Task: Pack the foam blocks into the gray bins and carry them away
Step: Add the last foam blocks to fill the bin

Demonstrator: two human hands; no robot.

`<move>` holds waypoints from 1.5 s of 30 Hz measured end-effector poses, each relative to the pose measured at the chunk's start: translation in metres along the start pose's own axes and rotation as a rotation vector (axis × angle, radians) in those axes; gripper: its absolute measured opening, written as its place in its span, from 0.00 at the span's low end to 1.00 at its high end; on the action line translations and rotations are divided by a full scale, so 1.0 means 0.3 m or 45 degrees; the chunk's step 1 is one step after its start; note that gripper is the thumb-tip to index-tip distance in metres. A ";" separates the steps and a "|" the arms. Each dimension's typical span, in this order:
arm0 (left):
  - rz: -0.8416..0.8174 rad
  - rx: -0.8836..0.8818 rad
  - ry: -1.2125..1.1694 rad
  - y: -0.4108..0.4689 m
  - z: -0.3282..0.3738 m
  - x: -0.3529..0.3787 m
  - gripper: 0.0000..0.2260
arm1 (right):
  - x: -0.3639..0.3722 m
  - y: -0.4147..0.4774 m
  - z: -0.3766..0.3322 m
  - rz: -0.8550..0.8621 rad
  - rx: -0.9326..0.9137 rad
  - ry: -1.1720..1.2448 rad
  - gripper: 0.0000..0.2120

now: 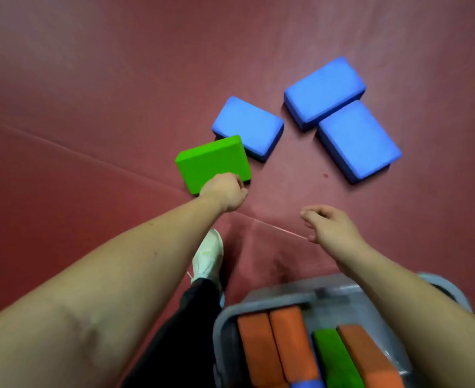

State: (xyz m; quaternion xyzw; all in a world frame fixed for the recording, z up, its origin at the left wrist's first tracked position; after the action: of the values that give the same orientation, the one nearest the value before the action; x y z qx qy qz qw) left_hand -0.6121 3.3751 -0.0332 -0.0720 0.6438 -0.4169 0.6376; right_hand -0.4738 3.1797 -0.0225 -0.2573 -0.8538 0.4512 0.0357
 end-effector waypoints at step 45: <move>0.059 -0.329 -0.566 -0.301 -0.172 -0.142 0.36 | -0.094 -0.108 -0.034 0.483 -0.073 0.306 0.29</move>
State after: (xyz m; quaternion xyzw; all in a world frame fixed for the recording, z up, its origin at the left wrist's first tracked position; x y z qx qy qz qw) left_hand -0.6895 3.3667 0.0478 -0.2279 0.5373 -0.2906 0.7582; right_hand -0.4596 3.1592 0.0140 -0.4661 -0.7922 0.3914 0.0442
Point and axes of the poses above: each hand's wrist, its own y-axis towards the middle knuckle, its own x-axis out of the palm, z = x × y, the point moved 2 cm from there along y, towards the middle knuckle, and after that the axes turned 5 degrees about x, right-handed, at the moved point
